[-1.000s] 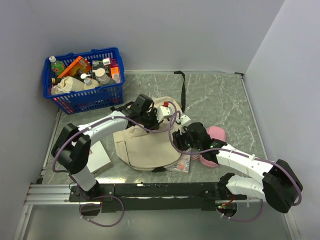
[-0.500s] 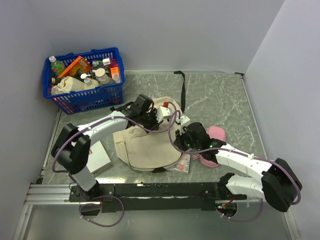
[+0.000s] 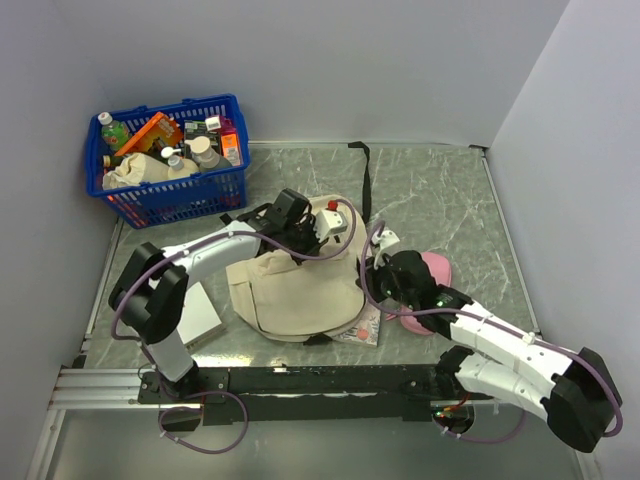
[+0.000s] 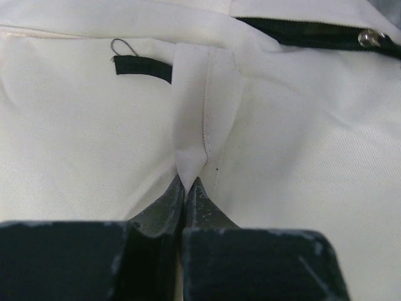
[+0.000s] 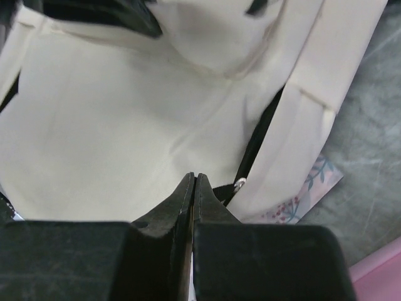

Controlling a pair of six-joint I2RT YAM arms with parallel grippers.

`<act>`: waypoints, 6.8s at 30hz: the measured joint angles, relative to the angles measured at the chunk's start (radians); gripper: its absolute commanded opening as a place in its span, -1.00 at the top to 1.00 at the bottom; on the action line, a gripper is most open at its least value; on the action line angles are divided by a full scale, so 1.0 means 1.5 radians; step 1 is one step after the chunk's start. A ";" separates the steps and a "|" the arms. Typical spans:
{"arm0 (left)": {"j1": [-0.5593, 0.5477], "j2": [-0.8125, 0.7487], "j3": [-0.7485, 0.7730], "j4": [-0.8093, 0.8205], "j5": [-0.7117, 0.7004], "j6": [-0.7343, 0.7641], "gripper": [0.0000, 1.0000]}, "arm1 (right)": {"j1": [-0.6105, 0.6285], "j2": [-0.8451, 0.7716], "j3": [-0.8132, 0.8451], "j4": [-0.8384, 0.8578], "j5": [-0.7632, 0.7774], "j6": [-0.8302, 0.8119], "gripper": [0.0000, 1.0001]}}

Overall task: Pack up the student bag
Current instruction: Unzip the student bag at the center of the board.

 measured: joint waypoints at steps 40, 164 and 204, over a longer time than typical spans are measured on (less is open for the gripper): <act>-0.023 0.121 0.101 0.053 -0.054 -0.197 -0.23 | 0.190 -0.032 -0.038 -0.081 0.084 0.204 -0.13; -0.260 0.098 0.273 -0.259 -0.109 0.140 0.98 | -0.248 0.070 0.068 -0.228 -0.163 0.292 -0.67; -0.259 0.024 0.224 -0.291 -0.074 0.089 0.98 | -0.312 0.230 0.152 -0.191 -0.122 0.309 0.68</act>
